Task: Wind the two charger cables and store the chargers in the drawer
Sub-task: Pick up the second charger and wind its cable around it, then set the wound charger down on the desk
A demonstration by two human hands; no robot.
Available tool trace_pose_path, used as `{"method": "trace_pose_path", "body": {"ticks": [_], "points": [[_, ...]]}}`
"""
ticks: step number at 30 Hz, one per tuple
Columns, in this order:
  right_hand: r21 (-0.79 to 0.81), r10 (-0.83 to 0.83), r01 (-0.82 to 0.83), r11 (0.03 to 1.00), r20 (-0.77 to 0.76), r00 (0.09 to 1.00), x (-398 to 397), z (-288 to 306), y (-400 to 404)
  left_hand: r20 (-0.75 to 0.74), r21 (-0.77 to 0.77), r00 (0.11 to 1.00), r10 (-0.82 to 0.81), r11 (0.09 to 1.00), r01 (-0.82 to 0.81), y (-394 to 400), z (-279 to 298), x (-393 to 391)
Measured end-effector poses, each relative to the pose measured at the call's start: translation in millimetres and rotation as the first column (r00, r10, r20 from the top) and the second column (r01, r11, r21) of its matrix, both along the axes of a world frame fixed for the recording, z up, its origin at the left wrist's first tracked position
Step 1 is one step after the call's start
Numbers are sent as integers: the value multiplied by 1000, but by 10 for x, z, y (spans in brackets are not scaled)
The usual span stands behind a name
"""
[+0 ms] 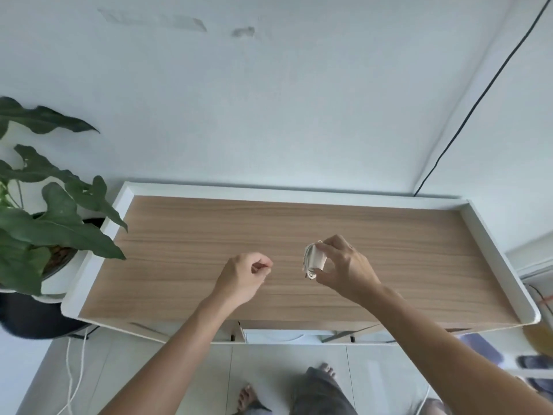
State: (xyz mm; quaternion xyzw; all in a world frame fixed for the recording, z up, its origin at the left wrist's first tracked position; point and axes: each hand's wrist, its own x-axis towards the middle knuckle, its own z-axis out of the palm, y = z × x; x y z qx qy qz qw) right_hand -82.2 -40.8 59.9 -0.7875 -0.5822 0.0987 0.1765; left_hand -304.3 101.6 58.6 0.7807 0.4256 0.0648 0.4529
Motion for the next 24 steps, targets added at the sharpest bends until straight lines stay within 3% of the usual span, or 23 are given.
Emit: {"method": "trace_pose_path", "body": {"ticks": [3, 5, 10, 15, 18, 24], "points": [[-152, -40, 39, 988, -6, 999, 52, -343, -51, -16, -143, 997, 70, 987, -71, -25, -252, -100], [-244, -35, 33, 969, -5, 999, 48, -504, -95, -65, -145, 994, 88, 985, -96, -27, -398, -153], [-334, -11, 22, 942, 34, 999, -16, -746, -179, -240, 41, 963, 123, 992, -116, -69, -734, -196], [-301, -5, 19, 953, 49, 999, -90, -849, -169, -148, 166, 989, 26, 986, -1, -238, -989, -239], [-267, -30, 37, 963, 33, 999, -123, -873, -147, -51, 72, 995, -85, 994, 88, -354, -1038, -253], [-152, -84, 75, 986, -58, 995, -87, -887, -420, -18, -195, 999, -42, 980, 38, -602, -1124, -287]]}}
